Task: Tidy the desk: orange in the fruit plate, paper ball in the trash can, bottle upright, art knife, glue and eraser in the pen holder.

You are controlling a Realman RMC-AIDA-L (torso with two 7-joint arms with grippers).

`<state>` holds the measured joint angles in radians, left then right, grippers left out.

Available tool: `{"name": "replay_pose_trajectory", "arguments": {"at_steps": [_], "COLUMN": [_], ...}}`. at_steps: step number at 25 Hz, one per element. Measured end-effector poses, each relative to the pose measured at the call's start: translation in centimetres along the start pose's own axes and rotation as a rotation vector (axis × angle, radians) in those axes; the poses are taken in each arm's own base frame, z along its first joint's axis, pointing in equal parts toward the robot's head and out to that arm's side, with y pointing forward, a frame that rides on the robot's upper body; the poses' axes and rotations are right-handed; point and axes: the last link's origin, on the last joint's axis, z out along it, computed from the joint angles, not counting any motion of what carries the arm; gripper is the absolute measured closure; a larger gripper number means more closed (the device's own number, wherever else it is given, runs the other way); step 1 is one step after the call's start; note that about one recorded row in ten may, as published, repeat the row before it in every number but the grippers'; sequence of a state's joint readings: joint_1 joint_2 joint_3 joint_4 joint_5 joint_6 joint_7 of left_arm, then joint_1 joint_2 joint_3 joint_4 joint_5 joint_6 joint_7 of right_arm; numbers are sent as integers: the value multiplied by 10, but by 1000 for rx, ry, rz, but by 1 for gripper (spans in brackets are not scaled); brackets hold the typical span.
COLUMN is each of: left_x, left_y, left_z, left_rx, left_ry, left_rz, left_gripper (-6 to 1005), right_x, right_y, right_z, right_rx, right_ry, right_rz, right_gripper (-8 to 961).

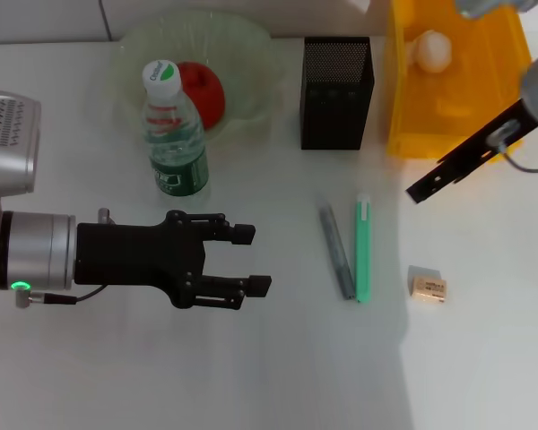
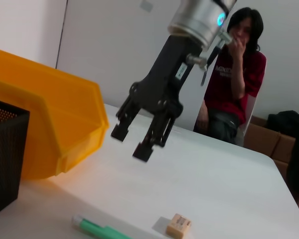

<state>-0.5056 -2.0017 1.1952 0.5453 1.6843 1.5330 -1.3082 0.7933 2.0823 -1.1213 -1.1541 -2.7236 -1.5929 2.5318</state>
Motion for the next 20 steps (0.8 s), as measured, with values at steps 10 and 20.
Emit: {"name": "replay_pose_trajectory", "arguments": {"at_steps": [10,20], "left_x": [-2,-3], "left_y": [-4,-7], "left_z": [0,2], "left_rx": [32,58], "left_ry": [-7,-11], "left_rz": [-1,3], "left_gripper": [229,228], "right_x": [-18,-25], "right_y": [17,28], "right_z": [40,63], "right_rx": [-36,-17], "right_ry": [-14,-11], "right_rz": [-5,-35], "right_gripper": [199,221]}}
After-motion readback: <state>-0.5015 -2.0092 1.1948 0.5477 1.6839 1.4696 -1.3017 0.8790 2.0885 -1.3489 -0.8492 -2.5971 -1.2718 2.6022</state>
